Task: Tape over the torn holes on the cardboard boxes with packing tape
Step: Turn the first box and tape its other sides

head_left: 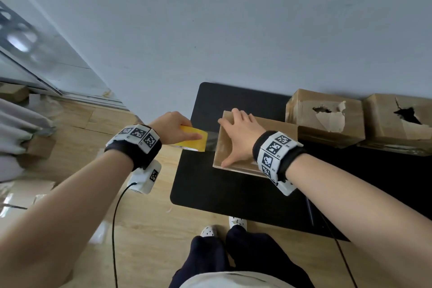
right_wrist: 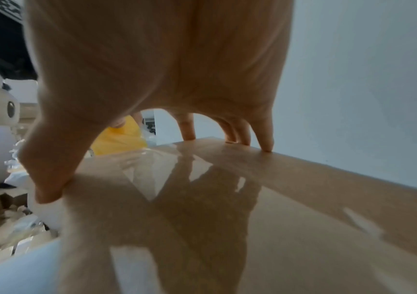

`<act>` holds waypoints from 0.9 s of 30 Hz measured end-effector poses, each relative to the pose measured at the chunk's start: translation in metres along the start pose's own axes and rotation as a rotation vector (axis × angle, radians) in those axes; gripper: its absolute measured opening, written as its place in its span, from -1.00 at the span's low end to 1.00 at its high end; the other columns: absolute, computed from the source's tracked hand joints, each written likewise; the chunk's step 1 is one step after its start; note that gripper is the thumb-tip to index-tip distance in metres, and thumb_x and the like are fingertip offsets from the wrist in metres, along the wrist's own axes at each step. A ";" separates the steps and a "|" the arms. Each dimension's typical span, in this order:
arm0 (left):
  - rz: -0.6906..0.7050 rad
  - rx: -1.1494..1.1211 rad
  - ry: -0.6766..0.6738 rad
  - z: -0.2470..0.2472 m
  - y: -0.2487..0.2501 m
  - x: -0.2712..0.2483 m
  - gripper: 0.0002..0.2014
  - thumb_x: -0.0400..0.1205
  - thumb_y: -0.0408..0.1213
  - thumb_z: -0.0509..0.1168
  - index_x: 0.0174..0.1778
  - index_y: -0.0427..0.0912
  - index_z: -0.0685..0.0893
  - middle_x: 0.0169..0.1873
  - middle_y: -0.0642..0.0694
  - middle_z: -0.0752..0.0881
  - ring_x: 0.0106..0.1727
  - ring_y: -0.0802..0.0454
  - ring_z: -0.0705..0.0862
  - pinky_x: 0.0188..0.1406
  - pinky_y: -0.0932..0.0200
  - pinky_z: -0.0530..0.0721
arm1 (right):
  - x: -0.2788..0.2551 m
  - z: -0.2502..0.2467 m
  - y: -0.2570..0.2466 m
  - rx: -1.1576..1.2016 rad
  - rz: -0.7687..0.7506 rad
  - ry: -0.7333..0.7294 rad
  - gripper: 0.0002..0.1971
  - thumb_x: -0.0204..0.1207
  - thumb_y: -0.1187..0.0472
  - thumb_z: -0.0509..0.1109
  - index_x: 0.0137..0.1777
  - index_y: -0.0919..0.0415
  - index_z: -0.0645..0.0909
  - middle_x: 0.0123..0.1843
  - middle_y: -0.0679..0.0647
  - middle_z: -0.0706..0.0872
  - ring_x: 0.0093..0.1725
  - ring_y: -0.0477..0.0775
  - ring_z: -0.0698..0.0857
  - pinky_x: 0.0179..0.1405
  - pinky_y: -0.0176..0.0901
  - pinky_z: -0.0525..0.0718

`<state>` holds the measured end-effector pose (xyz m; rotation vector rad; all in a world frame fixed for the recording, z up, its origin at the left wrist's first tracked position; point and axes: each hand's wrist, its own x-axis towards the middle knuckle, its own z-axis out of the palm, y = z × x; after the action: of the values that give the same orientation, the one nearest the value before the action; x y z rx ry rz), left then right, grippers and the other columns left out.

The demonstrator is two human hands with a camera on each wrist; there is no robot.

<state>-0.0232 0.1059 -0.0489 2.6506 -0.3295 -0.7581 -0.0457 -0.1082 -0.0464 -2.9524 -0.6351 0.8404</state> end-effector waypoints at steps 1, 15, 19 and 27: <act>0.000 0.017 0.002 -0.006 0.001 -0.003 -0.55 0.47 0.22 0.32 -0.27 -0.16 0.72 -0.32 -0.13 0.71 -0.20 -0.08 0.65 -0.22 0.07 0.54 | -0.003 -0.004 -0.001 0.031 -0.010 0.019 0.23 0.06 -0.44 0.54 0.64 0.05 0.04 0.60 0.32 0.06 0.62 0.35 0.07 0.60 0.35 0.09; 0.169 0.125 0.113 -0.117 0.072 -0.046 -0.52 0.26 0.32 0.14 -0.37 -0.05 0.63 -0.43 0.02 0.61 -0.28 -0.01 0.59 -0.23 0.04 0.58 | -0.053 -0.022 0.023 0.706 -0.117 0.343 0.14 0.08 -0.10 0.73 0.57 -0.04 0.08 0.62 -0.10 -0.05 0.54 -0.04 0.29 0.53 -0.16 0.28; 0.239 0.021 0.076 -0.108 0.097 -0.045 -0.58 0.24 0.25 0.13 -0.23 0.05 0.66 -0.25 0.03 0.68 -0.12 -0.02 0.64 -0.10 0.06 0.63 | -0.075 -0.008 0.046 0.675 -0.116 0.338 0.13 0.10 -0.13 0.71 0.56 -0.10 0.05 0.64 -0.18 -0.12 0.57 -0.04 0.27 0.55 -0.07 0.32; 0.296 -0.106 -0.034 -0.076 0.153 -0.037 -0.55 0.49 0.23 0.26 -0.40 -0.12 0.52 -0.49 0.06 0.50 -0.43 0.12 0.48 -0.37 0.27 0.41 | -0.118 0.008 0.077 0.417 -0.140 0.378 0.27 0.15 -0.25 0.64 0.69 0.05 -0.11 0.69 -0.18 -0.28 0.63 -0.26 -0.26 0.59 -0.24 -0.17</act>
<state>-0.0306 -0.0002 0.0896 2.4183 -0.6543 -0.7034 -0.1115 -0.2252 -0.0030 -2.5494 -0.5527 0.3340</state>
